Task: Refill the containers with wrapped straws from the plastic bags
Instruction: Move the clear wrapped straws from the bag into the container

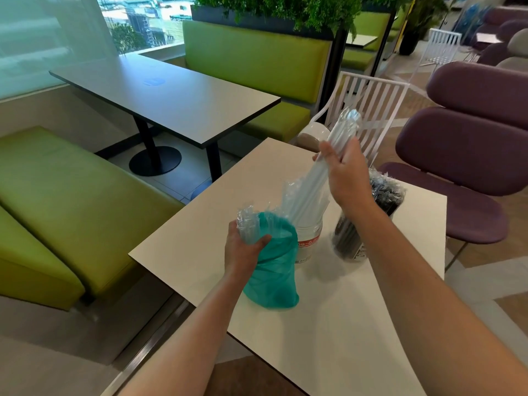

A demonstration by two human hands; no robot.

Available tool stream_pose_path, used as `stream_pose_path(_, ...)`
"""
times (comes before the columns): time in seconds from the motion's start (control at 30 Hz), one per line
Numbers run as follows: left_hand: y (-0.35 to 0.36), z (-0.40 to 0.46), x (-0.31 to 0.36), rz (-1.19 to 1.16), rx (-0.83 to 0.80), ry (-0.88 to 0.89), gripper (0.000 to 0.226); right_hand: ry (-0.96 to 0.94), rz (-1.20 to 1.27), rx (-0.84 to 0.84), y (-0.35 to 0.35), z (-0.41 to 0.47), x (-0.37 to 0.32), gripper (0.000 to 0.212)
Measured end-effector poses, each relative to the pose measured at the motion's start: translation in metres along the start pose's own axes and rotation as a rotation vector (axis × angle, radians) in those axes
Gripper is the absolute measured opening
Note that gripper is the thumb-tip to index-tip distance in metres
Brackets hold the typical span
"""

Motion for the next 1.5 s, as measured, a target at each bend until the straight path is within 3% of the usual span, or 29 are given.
stream_pose_path(0.1, -0.001, 0.000, 0.000, 0.018, 0.015, -0.017, 0.062, -0.091, -0.158, 0.079, -0.008, 0.002, -0.006, 0.032)
stream_pose_path(0.2, -0.002, 0.001, -0.002, 0.039, 0.020, -0.019, 0.066, -0.129, -0.273, 0.038, -0.005, -0.002, -0.006, 0.026)
stream_pose_path(0.33, -0.002, 0.001, -0.005, 0.022, 0.013, -0.019, 0.060, -0.049, -0.380, -0.071, 0.009, -0.007, 0.021, 0.036)
stream_pose_path(0.43, -0.003, 0.002, -0.008, 0.019, 0.014, -0.018, 0.063, 0.045, -0.422, -0.122, 0.019, -0.014, 0.051, 0.028)
stream_pose_path(0.73, -0.003, 0.000, -0.006, -0.003, 0.006, -0.013, 0.060, 0.204, -0.360, -0.113, 0.041, -0.039, 0.098, 0.030)
stream_pose_path(1.0, -0.003, 0.000, -0.005, 0.004, 0.009, -0.025, 0.061, 0.258, -0.308, -0.150, 0.047, -0.040, 0.105, 0.054)
stream_pose_path(1.1, -0.004, -0.001, -0.005, 0.000, 0.009, -0.027, 0.059, 0.190, -0.253, -0.111, 0.046, -0.039, 0.099, 0.067)
stream_pose_path(1.23, -0.005, -0.001, -0.003, -0.012, 0.008, -0.020, 0.058, -0.049, -0.572, 0.004, 0.041, -0.037, 0.084, 0.075)
stream_pose_path(1.5, -0.007, -0.001, -0.005, -0.010, 0.005, -0.020, 0.060, 0.012, -0.754, -0.345, 0.060, -0.009, 0.093, 0.061)
Point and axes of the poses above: each hand's wrist, its own z-axis towards the middle knuckle, its own y-axis out of the palm, x = y × z, the point moved 4 cm from there along z, towards the middle knuckle, and after that the axes turned 2 degrees about -x, right-handed, at the moved point
